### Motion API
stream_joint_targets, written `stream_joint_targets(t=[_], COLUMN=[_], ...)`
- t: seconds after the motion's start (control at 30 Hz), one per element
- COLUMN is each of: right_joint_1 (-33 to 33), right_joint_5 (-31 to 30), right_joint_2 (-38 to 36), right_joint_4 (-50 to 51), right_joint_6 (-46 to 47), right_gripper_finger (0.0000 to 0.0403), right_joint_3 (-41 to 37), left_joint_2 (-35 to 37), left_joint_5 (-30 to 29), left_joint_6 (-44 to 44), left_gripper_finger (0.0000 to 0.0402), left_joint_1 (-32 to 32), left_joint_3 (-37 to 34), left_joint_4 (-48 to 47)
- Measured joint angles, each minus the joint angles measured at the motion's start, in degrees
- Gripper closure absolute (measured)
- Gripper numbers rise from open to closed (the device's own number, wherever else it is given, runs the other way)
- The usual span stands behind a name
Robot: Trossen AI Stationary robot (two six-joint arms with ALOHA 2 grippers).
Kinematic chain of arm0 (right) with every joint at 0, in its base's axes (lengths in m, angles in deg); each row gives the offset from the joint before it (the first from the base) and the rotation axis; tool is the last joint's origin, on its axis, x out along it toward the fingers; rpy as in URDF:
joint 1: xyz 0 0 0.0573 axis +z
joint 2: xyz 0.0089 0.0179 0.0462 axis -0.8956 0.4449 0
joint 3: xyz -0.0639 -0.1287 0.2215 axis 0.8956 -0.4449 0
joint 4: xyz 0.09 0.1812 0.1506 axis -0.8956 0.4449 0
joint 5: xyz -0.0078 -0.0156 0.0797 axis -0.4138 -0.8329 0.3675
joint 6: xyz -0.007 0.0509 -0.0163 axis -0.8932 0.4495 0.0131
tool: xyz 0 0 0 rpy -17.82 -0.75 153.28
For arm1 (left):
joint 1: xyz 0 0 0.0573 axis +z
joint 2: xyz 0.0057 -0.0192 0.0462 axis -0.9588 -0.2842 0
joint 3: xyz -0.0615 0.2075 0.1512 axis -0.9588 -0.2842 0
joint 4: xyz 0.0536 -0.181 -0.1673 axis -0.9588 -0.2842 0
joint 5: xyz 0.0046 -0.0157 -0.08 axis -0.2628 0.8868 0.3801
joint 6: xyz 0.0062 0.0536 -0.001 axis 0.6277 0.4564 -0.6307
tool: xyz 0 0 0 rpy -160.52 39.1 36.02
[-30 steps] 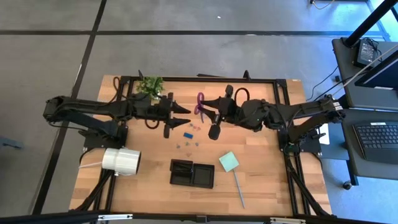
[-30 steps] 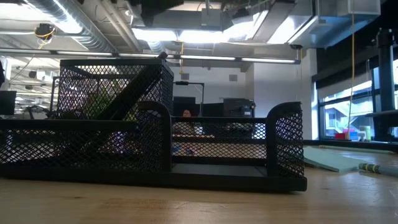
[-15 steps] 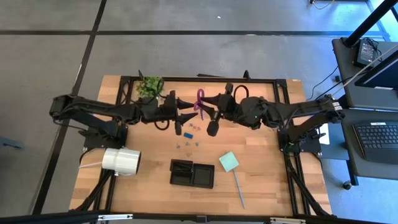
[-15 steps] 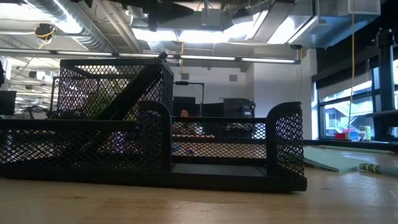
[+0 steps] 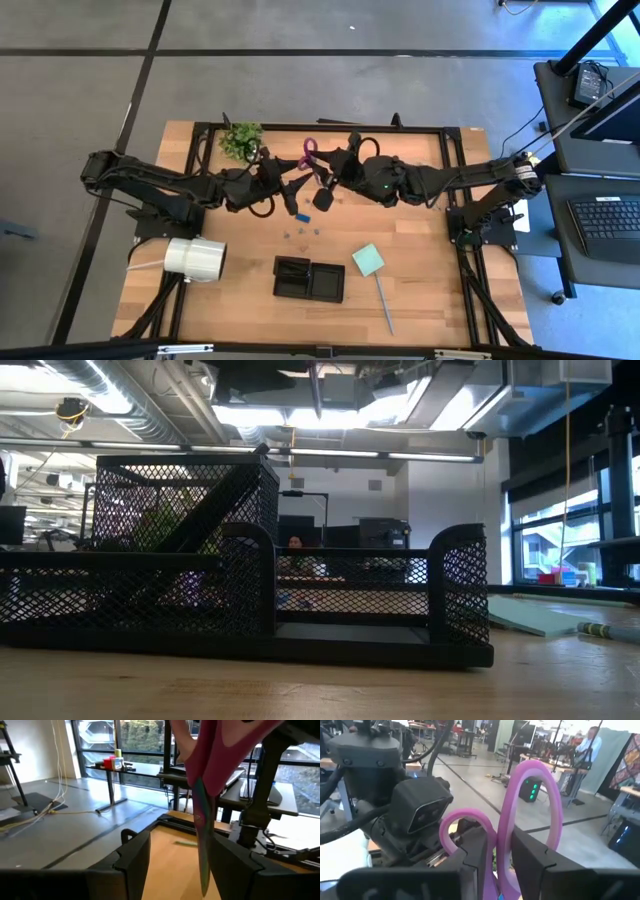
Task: Pick and place office supplies into organizer
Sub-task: Put the scissors into the desk organizer
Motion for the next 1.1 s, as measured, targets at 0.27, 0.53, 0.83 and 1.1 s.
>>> stream_joint_targets(t=[0.27,0.53,0.83,1.1], right_joint_1=[-0.64,-0.69,-0.73,-0.73], right_joint_5=[0.25,0.19,0.19,0.21], right_joint_2=[1.13,1.09,1.09,2.24], right_joint_4=[-1.59,-1.60,-2.59,-3.16], right_joint_6=[-1.56,-1.30,-0.05,0.14], right_gripper_finger=[0.0324,0.0323,0.0322,0.0322], right_joint_3=[0.00,0.00,0.00,0.00], left_joint_2=[0.02,0.02,-0.54,-3.56], left_joint_5=[2.74,1.68,0.14,-0.02], left_joint_6=[-0.63,-0.83,-2.22,-2.15], left_gripper_finger=[0.0217,0.0217,0.0217,0.0217], left_joint_1=[-0.03,0.15,0.15,1.22], left_joint_3=[0.01,0.00,0.02,0.02], left_joint_4=[-0.21,-2.24,1.18,4.16])
